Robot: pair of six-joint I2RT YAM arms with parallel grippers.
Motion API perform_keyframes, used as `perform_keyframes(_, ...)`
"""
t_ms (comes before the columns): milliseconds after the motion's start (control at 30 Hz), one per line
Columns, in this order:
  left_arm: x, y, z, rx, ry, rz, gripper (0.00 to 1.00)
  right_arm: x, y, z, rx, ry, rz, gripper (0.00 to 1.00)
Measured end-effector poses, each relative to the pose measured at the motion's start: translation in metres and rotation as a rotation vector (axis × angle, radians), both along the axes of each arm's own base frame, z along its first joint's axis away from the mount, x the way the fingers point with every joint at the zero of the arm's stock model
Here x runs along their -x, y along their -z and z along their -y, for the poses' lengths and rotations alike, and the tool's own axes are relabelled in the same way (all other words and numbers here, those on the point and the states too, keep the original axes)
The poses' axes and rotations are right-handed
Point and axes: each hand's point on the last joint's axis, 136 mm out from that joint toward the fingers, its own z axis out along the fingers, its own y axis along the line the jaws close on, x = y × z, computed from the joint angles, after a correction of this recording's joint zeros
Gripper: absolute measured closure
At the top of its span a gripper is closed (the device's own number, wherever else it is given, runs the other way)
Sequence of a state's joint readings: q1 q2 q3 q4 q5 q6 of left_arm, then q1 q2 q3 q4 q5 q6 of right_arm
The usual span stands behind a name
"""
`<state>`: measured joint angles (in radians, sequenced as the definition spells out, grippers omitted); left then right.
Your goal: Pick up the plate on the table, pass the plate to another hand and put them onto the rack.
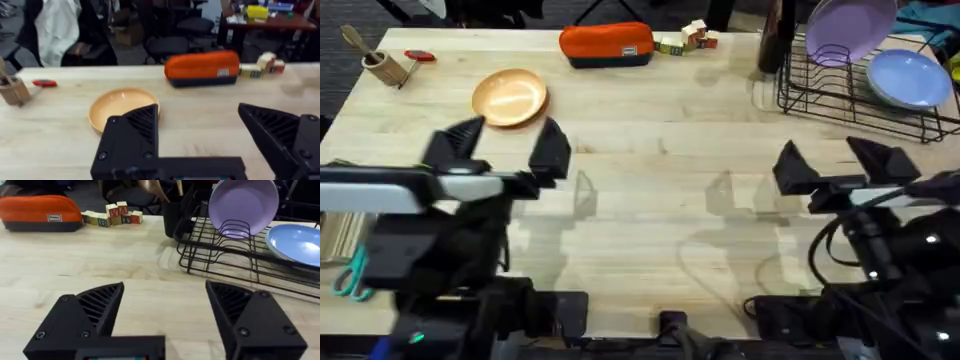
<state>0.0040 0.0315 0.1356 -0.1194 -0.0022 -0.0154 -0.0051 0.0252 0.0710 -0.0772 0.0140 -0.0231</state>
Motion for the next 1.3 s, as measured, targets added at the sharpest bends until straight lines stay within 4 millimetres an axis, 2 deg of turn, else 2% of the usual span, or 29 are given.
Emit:
perform_keyframes(133, 0.003, -0.044, -0.002, 0.0, -0.011, 0.017, 0.007, -0.001, -0.028, 0.0, 0.0, 0.002, 0.007, 0.007)
perform_keyframes(267, -0.005, -0.074, -0.003, -0.001, -0.018, -0.016, 0.007, -0.007, -0.059, 0.0, 0.012, 0.0, 0.005, 0.007)
perform_keyframes(400, -0.022, -0.097, -0.003, -0.001, -0.019, -0.064, 0.008, -0.02, -0.087, 0.0, 0.031, -0.003, -0.049, 0.007)
perform_keyframes(533, -0.039, -0.111, -0.003, -0.001, -0.018, -0.136, 0.008, -0.034, -0.106, 0.0, 0.035, -0.01, -0.161, 0.007)
perform_keyframes(733, -0.059, -0.118, 0.0, 0.001, -0.001, -0.302, 0.008, -0.058, -0.13, -0.001, 0.031, -0.021, -0.339, 0.007)
perform_keyframes(933, -0.067, -0.11, 0.001, 0.004, 0.009, -0.507, 0.008, -0.077, -0.145, -0.001, 0.029, -0.023, -0.455, 0.007)
perform_keyframes(1100, -0.073, -0.101, 0.001, 0.005, 0.009, -0.637, 0.008, -0.089, -0.144, -0.001, 0.028, -0.023, -0.492, 0.007)
perform_keyframes(1300, -0.083, -0.093, 0.001, 0.006, 0.009, -0.675, 0.008, -0.091, -0.139, -0.001, 0.028, -0.024, -0.511, 0.007)
